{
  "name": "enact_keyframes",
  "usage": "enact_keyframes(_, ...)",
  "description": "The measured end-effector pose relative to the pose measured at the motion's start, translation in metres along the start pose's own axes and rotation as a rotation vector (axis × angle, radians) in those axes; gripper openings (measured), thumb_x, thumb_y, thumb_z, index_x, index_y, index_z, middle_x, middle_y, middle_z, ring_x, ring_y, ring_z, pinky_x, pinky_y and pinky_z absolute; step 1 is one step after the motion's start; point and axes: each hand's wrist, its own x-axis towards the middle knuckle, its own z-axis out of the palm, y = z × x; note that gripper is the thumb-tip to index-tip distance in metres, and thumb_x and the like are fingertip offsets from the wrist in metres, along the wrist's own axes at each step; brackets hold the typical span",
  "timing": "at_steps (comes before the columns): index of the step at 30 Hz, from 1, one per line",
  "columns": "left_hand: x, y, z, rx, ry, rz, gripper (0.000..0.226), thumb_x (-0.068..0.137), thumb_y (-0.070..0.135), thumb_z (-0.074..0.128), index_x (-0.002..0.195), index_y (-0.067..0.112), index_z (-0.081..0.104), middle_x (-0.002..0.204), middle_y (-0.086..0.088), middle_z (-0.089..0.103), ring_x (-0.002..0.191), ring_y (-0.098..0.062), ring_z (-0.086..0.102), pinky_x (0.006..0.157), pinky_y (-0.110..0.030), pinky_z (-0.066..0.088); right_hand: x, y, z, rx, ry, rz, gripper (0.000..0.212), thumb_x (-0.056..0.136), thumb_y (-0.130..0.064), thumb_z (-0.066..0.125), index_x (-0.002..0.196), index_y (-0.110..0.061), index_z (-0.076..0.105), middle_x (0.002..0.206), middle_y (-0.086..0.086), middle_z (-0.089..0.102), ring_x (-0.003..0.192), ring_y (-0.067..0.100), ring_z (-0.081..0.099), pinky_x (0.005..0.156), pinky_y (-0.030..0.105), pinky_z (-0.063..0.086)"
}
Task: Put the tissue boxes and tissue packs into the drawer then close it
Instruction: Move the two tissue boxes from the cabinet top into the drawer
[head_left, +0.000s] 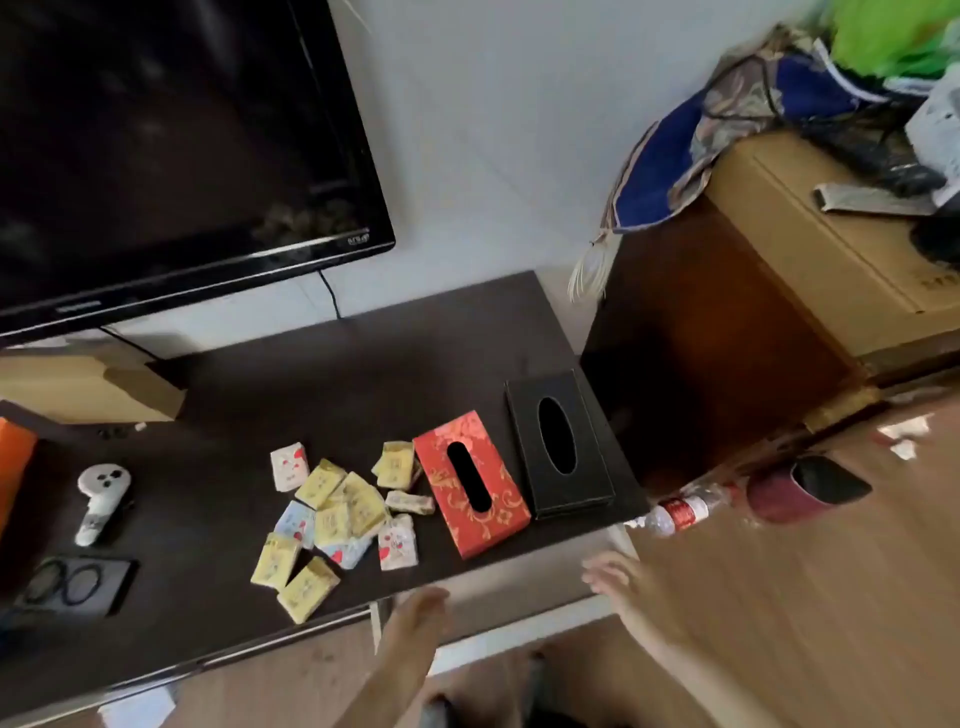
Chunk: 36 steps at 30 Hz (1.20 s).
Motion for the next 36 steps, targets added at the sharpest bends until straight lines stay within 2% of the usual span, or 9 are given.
enact_keyframes(3, 0.038, 0.035, 0.018, 0.063, 0.036, 0.111, 0.019, 0.094, 0.007, 0.057, 0.108, 0.019, 0.062, 0.101, 0.001, 0.067, 0.085, -0.012, 0.060, 0.066, -0.023, 0.044, 0.057, -0.028, -0.004, -0.110, -0.010, -0.097, 0.019, 0.102, -0.009, 0.059, 0.117, -0.011, 0.071, 0.113, 0.002, 0.074, 0.110, 0.016, 0.067, 0.081, 0.013, 0.046)
enact_keyframes(6, 0.066, 0.062, 0.034, 0.061, 0.111, 0.189, 0.020, 0.090, 0.015, 0.057, 0.108, 0.025, 0.056, 0.103, 0.003, 0.066, 0.082, -0.008, 0.059, 0.066, -0.031, 0.050, 0.095, -0.058, 0.000, -0.150, 0.084, -0.183, 0.033, 0.101, -0.001, 0.053, 0.127, -0.014, 0.067, 0.125, 0.000, 0.068, 0.119, 0.014, 0.061, 0.097, 0.020, 0.046)
enact_keyframes(10, 0.101, 0.070, 0.045, 0.126, 0.245, 0.197, 0.050, 0.085, 0.020, 0.060, 0.133, 0.018, 0.044, 0.128, -0.006, 0.053, 0.113, -0.025, 0.056, 0.093, -0.052, 0.052, 0.137, -0.067, 0.003, -0.246, 0.234, -0.284, 0.039, 0.097, -0.003, 0.059, 0.135, -0.012, 0.061, 0.141, 0.005, 0.056, 0.135, 0.022, 0.049, 0.115, 0.043, 0.042)
enact_keyframes(13, 0.126, 0.068, 0.056, 0.177, 0.302, 0.141, 0.072, 0.083, 0.018, 0.064, 0.147, 0.009, 0.031, 0.144, -0.013, 0.042, 0.131, -0.032, 0.042, 0.106, -0.052, 0.041, 0.164, -0.060, 0.005, -0.276, 0.287, -0.212, 0.061, 0.097, -0.008, 0.064, 0.153, -0.010, 0.041, 0.160, 0.009, 0.040, 0.148, 0.027, 0.036, 0.120, 0.044, 0.037)
enact_keyframes(16, 0.146, 0.065, 0.063, 0.192, 0.371, 0.146, 0.072, 0.082, 0.019, 0.064, 0.146, 0.006, 0.031, 0.145, -0.014, 0.042, 0.136, -0.033, 0.034, 0.111, -0.050, 0.031, 0.189, -0.048, 0.007, -0.234, 0.226, -0.098, 0.078, 0.098, -0.018, 0.066, 0.163, -0.012, 0.021, 0.168, 0.010, 0.032, 0.152, 0.031, 0.035, 0.121, 0.052, 0.035)
enact_keyframes(21, 0.158, 0.060, 0.070, 0.200, 0.445, 0.147, 0.059, 0.085, 0.025, 0.064, 0.136, 0.009, 0.040, 0.138, -0.010, 0.048, 0.131, -0.032, 0.036, 0.106, -0.048, 0.036, 0.214, -0.032, 0.007, -0.231, 0.220, -0.034, 0.074, 0.095, -0.032, 0.069, 0.158, -0.015, 0.034, 0.160, 0.008, 0.047, 0.145, 0.032, 0.046, 0.115, 0.054, 0.041)
enact_keyframes(25, 0.157, 0.069, 0.061, 0.204, 0.508, 0.122, 0.041, 0.072, 0.028, 0.074, 0.108, 0.013, 0.061, 0.097, -0.002, 0.069, 0.090, -0.026, 0.066, 0.076, -0.040, 0.055, 0.216, -0.039, -0.001, -0.178, 0.263, -0.007, 0.054, 0.085, -0.024, 0.079, 0.136, -0.016, 0.062, 0.131, 0.006, 0.070, 0.122, 0.028, 0.065, 0.105, 0.048, 0.053)
enact_keyframes(29, 0.147, 0.077, 0.060, 0.243, 0.523, 0.175, 0.036, 0.068, 0.025, 0.075, 0.101, 0.015, 0.064, 0.080, 0.004, 0.064, 0.072, -0.019, 0.062, 0.058, -0.029, 0.046, 0.201, -0.041, -0.010, -0.157, 0.338, -0.033, 0.040, 0.080, -0.024, 0.079, 0.119, -0.020, 0.073, 0.111, -0.003, 0.078, 0.105, 0.020, 0.072, 0.095, 0.042, 0.059)
enact_keyframes(36, 0.105, 0.052, 0.078, 0.072, 0.591, 0.224, 0.062, 0.073, 0.030, 0.079, 0.131, 0.023, 0.059, 0.093, 0.023, 0.060, 0.089, -0.008, 0.062, 0.077, -0.026, 0.049, 0.150, -0.006, -0.018, 0.089, 0.359, -0.151, 0.042, 0.082, -0.014, 0.075, 0.119, -0.033, 0.072, 0.106, -0.014, 0.078, 0.100, 0.004, 0.073, 0.085, 0.028, 0.063)
